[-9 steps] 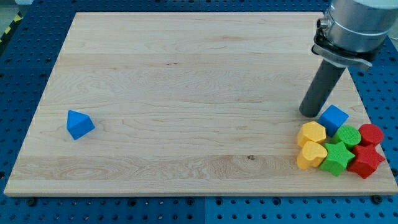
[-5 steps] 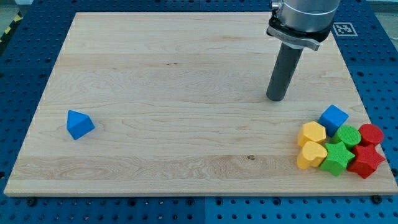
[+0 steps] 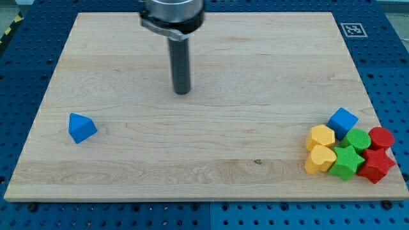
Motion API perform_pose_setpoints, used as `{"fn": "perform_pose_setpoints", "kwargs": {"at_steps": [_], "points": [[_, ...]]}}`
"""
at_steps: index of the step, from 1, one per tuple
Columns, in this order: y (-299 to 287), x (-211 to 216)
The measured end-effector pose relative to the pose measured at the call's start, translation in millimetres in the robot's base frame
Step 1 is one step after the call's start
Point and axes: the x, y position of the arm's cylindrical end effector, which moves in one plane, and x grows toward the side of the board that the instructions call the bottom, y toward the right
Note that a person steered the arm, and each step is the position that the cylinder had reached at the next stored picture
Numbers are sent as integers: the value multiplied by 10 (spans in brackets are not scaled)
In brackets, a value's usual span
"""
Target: Move blue triangle towards the center
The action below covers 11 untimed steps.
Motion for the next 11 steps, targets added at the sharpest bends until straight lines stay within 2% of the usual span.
{"fn": "perform_pose_setpoints", "kwargs": {"at_steps": [1,5,6,8,9,10,11], "points": [[-295,0],[-426,0],[-772,-83],[-1928,-137],[-2229,54],[-2229,355],[-2225,482]]}}
